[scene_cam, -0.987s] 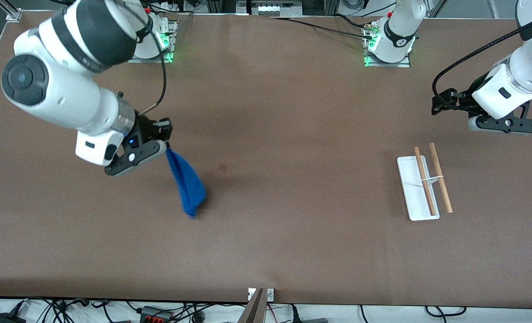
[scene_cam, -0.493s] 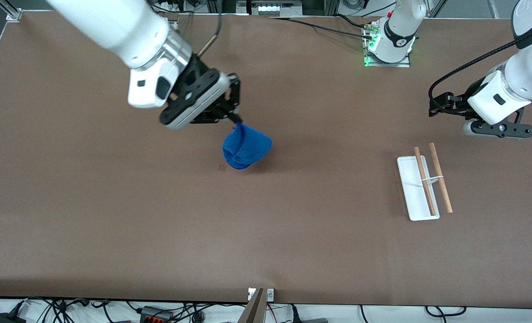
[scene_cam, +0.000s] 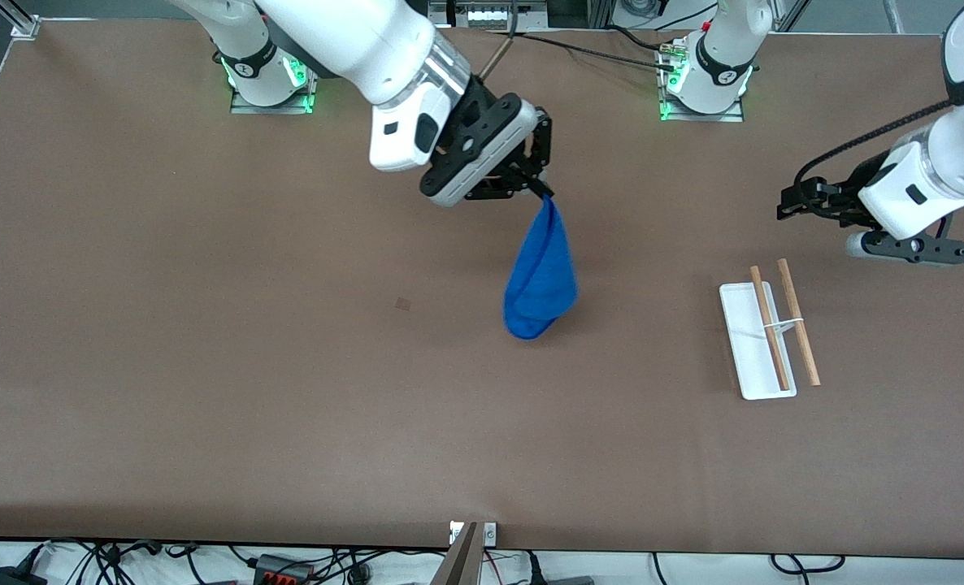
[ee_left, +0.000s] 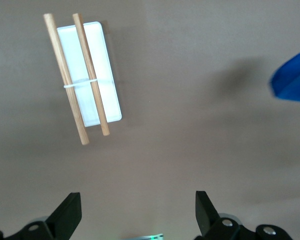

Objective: Pass towel and hang on rack
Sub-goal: 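Lift the towel with the right gripper toward the table middle, then hold the towel up while the left gripper reaches toward it, then grasp the hanging towel with the left gripper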

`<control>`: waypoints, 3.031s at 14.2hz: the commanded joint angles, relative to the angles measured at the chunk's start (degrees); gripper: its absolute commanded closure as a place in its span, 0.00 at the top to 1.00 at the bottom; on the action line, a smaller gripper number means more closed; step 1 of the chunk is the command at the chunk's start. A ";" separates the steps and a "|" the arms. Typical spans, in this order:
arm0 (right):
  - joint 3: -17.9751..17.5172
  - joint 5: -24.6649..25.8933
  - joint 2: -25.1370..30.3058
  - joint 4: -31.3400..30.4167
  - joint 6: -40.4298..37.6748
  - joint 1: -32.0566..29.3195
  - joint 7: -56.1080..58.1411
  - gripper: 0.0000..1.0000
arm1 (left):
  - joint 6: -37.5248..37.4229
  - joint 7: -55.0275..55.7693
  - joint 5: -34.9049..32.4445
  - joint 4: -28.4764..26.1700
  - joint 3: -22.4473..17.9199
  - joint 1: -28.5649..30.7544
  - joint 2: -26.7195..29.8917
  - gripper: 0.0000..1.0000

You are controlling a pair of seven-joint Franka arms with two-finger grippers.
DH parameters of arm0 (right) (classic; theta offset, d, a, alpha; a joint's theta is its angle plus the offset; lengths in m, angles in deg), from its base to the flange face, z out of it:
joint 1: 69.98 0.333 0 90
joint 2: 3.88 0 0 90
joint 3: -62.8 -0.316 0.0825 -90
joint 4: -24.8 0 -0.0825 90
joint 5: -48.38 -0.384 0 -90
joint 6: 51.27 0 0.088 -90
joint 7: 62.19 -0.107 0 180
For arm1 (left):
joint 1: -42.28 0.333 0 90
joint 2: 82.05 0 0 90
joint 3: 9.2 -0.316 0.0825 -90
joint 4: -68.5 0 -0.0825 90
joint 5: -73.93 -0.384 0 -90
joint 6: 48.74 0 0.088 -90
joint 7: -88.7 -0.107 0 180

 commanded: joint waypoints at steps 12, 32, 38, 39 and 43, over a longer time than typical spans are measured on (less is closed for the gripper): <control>0.22 3.83 -1.83 1.13 2.89 3.06 -1.29 0.00 | 22.01 -77.87 33.97 -12.85 0.62 0.48 -6.30 1.00; 0.22 5.43 -2.27 0.60 3.15 3.59 -1.47 0.00 | 37.04 -126.16 76.77 -20.58 9.14 -4.96 -22.92 1.00; 0.22 5.43 -2.27 0.60 3.15 3.68 -1.55 0.00 | 37.84 -138.00 83.00 -20.59 9.32 -5.50 -25.55 0.53; 0.14 5.43 -2.27 0.60 3.15 3.68 -1.47 0.00 | 37.75 -139.16 83.72 -20.68 9.32 -5.58 -25.81 0.37; 0.22 5.43 -2.27 0.60 3.15 3.59 -1.47 0.00 | 39.49 -138.73 83.73 -20.33 9.23 -5.23 -25.12 0.01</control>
